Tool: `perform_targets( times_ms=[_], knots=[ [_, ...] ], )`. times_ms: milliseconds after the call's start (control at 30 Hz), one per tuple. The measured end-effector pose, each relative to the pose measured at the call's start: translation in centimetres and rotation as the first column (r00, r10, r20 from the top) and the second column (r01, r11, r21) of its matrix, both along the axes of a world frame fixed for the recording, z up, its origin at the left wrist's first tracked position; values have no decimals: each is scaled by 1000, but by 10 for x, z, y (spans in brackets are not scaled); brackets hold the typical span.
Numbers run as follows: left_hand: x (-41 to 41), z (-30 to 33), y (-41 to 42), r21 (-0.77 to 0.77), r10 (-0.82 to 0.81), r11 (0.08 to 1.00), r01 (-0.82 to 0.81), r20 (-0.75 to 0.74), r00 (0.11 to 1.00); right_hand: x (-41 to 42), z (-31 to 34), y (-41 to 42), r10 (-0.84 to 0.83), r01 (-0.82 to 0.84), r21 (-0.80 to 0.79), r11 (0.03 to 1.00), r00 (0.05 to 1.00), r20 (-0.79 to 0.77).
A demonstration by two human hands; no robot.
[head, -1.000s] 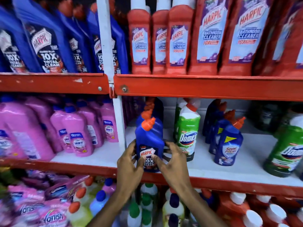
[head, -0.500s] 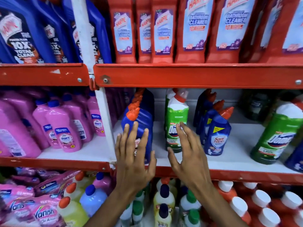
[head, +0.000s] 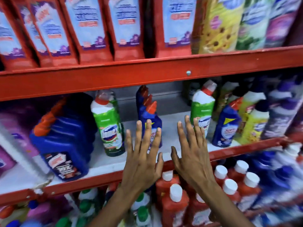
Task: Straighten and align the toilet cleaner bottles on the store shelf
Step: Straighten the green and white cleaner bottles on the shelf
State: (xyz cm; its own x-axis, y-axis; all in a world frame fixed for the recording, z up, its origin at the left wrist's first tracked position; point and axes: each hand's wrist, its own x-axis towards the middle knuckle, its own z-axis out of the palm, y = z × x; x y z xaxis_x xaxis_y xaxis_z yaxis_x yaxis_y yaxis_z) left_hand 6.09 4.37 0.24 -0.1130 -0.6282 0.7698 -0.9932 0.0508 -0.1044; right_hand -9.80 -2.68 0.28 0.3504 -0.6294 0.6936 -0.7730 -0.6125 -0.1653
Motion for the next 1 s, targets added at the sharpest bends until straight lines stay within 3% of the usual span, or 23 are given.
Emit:
perform_targets(
  times_ms=[100, 267, 367, 433, 533, 633, 867, 1000],
  knots=[
    [-24, -3, -25, 47, -55, 997, 54, 6, 998, -24, -4, -18, 1, -3, 43, 999, 999, 51],
    [-59, -1, -69, 162, -147, 974, 160, -88, 985, -48, -8, -39, -32, -44, 241, 969, 952, 305],
    [-76, 3, -89, 214, -170, 948, 235, -284, 943, -58, -4, -51, -25, -109, 321, 941, 922, 387],
    [-85, 9, -100, 224, -176, 925, 307, -464, 868, -62, -1, -64, -15, -169, 377, 911, 899, 437],
    [-94, 14, -115, 157, -176, 916, 370, -672, 720, -66, 1, -80, 19, -243, 411, 879, 877, 479],
    [-97, 16, -124, 107, -148, 926, 363, -779, 609, -69, 2, -89, 14, -261, 405, 876, 854, 520],
    [-88, 8, -98, -26, -199, 934, 356, -866, 458, -62, 8, -63, 60, -304, 328, 894, 808, 586],
    [-65, 13, -58, -100, -243, 941, 323, -864, 440, -41, 17, -29, 122, -364, 279, 889, 774, 621]
  ],
)
